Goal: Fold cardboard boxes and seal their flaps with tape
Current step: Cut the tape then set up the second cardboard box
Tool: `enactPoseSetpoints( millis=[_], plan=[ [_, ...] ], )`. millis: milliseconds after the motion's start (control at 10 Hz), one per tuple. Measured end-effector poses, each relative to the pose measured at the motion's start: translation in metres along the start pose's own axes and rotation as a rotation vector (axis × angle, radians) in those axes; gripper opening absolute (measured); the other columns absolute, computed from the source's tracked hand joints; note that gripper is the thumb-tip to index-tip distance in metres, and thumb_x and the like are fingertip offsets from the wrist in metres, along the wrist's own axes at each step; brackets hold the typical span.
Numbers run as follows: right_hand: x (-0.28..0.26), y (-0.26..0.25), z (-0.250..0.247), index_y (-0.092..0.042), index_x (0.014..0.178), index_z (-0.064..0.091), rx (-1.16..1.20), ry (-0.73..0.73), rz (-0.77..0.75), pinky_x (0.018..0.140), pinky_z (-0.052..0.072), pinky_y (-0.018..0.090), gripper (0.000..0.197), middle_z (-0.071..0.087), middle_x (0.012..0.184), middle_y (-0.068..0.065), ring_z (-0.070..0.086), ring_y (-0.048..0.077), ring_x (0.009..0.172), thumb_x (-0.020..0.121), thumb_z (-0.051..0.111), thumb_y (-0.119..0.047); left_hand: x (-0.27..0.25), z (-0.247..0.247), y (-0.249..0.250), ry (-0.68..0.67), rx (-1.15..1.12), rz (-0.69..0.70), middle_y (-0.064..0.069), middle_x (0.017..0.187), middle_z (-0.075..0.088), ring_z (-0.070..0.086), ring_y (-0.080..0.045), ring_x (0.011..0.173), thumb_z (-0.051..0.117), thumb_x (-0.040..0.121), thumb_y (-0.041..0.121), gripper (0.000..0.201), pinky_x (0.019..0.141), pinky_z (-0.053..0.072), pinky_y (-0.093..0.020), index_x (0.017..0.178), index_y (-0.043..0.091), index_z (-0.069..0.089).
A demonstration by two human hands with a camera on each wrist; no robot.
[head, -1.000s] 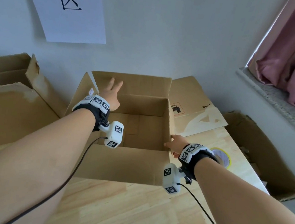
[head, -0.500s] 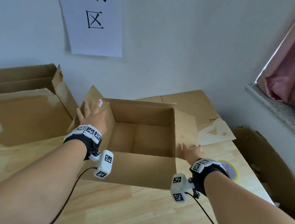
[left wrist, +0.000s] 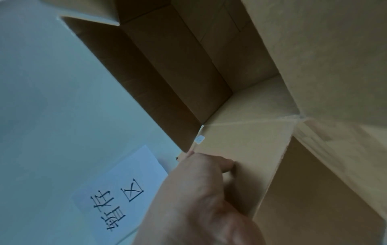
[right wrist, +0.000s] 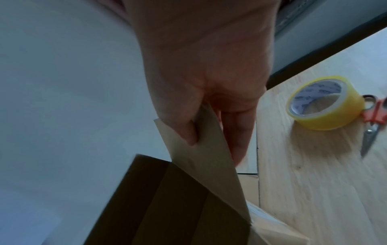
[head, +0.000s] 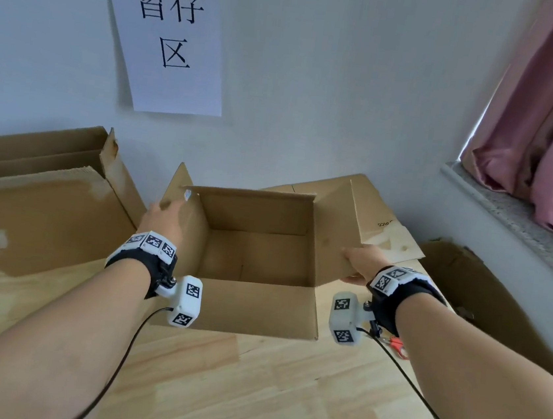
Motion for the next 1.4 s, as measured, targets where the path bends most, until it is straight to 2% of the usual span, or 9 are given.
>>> enactPoseSetpoints(
  millis=[300,400,500,700,800,900,1100,1200,1400],
  plan=[
    [-0.023,-0.01,0.006,-0.008,0.082,0.046,-0.133,-0.085,-0.053,0.07,0.056,0.037,0.015,0.056,0.084,0.013,0.059,0.024,0.078,0.095,0.04,-0.002,-0.018,-0.014,0.011,-0.033,-0.103,0.043,-0.012,0.144,0.044,0.042,-0.031,0.131,0.04,0.088,-0.009,0.057,0.107,0.034,-0.035,0.14,0.014,0.044],
    [-0.027,-0.012,0.013,-0.019,0.069,0.037,-0.276,-0.126,-0.122,0.096,0.049,0.038,0.031,0.049,0.107,0.016,0.047,0.02,0.095,0.099,0.036,-0.01,-0.026,-0.02,0.01,0.017,-0.089,0.082,-0.011,0.143,0.045,0.044,-0.03,0.129,0.04,0.088,-0.009,0.056,0.106,0.035,-0.035,0.137,0.015,0.049],
    [-0.033,-0.015,0.024,-0.021,0.069,0.035,-0.344,-0.156,-0.112,0.081,0.053,0.034,0.031,0.049,0.098,0.011,0.049,0.021,0.086,0.096,0.041,-0.009,-0.029,-0.024,-0.004,-0.003,0.004,0.036,-0.013,0.139,0.048,0.047,-0.032,0.125,0.039,0.09,-0.006,0.05,0.101,0.038,-0.037,0.136,0.013,0.05],
    [-0.024,-0.013,0.076,-0.01,0.086,0.05,-0.481,-0.347,-0.076,0.079,0.047,0.038,0.005,0.053,0.072,0.013,0.051,0.024,0.065,0.089,0.048,-0.006,-0.044,-0.024,-0.062,-0.028,0.211,-0.249,-0.015,0.145,0.029,0.028,-0.04,0.133,0.039,0.095,0.014,0.044,0.109,0.026,-0.047,0.14,0.014,0.038],
    [-0.033,-0.014,0.107,-0.011,0.116,0.054,-0.424,-0.419,-0.074,0.09,0.043,0.037,0.032,0.061,0.091,0.029,0.064,0.033,0.084,0.086,0.046,-0.004,-0.053,-0.004,-0.049,-0.182,0.216,0.094,-0.008,0.156,0.017,0.018,-0.03,0.142,0.047,0.093,0.01,0.056,0.115,0.02,-0.041,0.146,0.016,0.03],
    [-0.056,-0.02,0.135,0.003,0.136,0.04,-0.435,-0.477,-0.08,0.104,0.039,0.051,0.048,0.045,0.133,0.031,0.045,0.041,0.126,0.09,0.049,-0.008,-0.089,0.028,-0.033,-0.564,0.109,0.33,-0.001,0.153,0.029,0.032,-0.019,0.138,0.053,0.095,0.036,0.054,0.112,0.026,-0.03,0.144,0.022,0.035],
    [-0.083,-0.02,0.184,0.001,0.125,0.051,-0.392,-0.548,-0.122,0.086,0.054,0.035,0.032,0.063,0.117,0.023,0.063,0.035,0.101,0.094,0.052,-0.008,-0.12,0.053,-0.056,-0.771,0.176,0.334,0.002,0.15,0.035,0.037,-0.018,0.134,0.057,0.089,0.05,0.062,0.107,0.031,-0.031,0.143,0.026,0.037],
    [-0.095,-0.021,0.215,0.001,0.12,0.054,-0.487,-0.542,-0.162,0.069,0.044,0.028,0.03,0.062,0.097,0.016,0.055,0.022,0.076,0.094,0.051,-0.015,-0.123,0.058,-0.085,-0.838,0.181,0.29,0.001,0.15,0.035,0.037,-0.021,0.134,0.063,0.087,0.042,0.061,0.108,0.033,-0.036,0.143,0.028,0.039],
    [-0.113,-0.038,0.272,0.001,0.123,0.049,-0.523,-0.498,-0.295,0.095,0.05,0.049,0.029,0.06,0.119,0.025,0.061,0.038,0.109,0.097,0.042,-0.01,-0.118,0.051,-0.14,-0.823,0.218,0.23,0.002,0.148,0.039,0.044,-0.021,0.129,0.067,0.085,0.03,0.061,0.104,0.039,-0.036,0.141,0.031,0.042]
  ],
)
Point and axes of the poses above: each hand's wrist, its own x-axis towards the middle knuckle, its own z-axis out of the palm, y = z × x, the point moved 7 cm from there along x, towards the middle knuckle
